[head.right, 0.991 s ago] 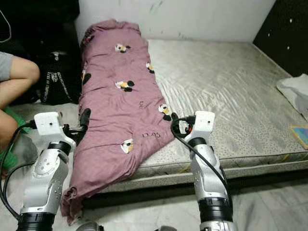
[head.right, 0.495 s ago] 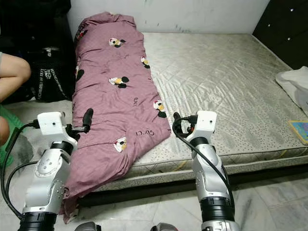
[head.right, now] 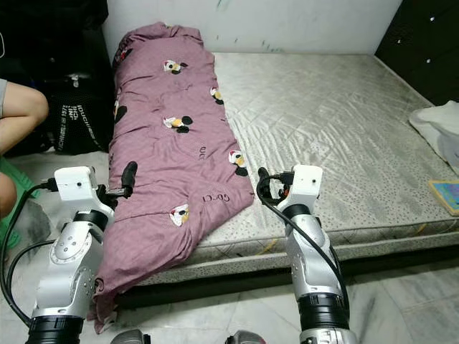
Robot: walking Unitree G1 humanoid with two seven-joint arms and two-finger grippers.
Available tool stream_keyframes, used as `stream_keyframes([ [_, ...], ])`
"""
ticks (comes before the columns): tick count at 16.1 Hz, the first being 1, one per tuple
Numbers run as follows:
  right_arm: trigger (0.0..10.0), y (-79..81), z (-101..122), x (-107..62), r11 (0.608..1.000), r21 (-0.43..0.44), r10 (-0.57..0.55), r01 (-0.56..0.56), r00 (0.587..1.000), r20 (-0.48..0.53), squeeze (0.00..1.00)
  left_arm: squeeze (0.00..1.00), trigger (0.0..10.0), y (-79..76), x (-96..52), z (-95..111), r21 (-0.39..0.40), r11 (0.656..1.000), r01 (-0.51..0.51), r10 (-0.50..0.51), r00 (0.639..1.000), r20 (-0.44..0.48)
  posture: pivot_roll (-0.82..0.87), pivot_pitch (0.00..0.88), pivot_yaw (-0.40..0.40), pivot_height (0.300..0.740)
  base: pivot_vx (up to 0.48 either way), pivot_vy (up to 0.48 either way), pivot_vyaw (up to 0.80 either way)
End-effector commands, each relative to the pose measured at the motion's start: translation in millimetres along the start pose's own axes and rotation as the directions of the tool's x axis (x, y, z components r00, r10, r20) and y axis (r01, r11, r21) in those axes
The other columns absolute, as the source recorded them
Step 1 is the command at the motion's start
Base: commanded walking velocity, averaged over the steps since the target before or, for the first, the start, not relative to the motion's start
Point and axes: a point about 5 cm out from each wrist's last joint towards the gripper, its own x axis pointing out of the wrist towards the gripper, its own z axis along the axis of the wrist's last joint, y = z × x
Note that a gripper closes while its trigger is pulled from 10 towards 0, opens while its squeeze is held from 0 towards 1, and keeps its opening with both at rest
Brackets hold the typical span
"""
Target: Clean up the room
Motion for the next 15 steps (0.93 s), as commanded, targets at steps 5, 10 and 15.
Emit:
stream_keyframes([
  [5, 10.0, -1.7, 1.8, 0.9, 1.0, -0.012, 0.01, -0.01, 1.0, -0.003, 0.0, 0.0, 10.0, -0.5, 0.3, 0.8, 0.015, 1.0, -0.009, 0.009, 1.0, 0.006, -0.02, 0.0, -0.082, 0.651, 0.0, 0.0, 0.0],
  [10, 10.0, -1.4, 1.8, 1.8, 1.0, -0.011, 0.014, -0.014, 1.0, -0.011, 0.0, 0.0, 10.0, -2.0, 0.3, 1.6, 0.01, 1.0, 0.007, -0.007, 1.0, 0.008, -0.02, 0.0, -0.085, 0.641, 0.0, 0.0, 0.0],
  [15, 10.0, 4.5, 2.2, 2.4, 0.997, -0.035, 0.062, -0.062, 0.998, -0.012, 0.0, 0.0, 10.0, -3.0, -0.9, 2.1, 0.0, 1.0, 0.017, -0.017, 1.0, 0.011, -0.02, 0.0, -0.086, 0.641, 0.0, 0.0, 0.16],
])
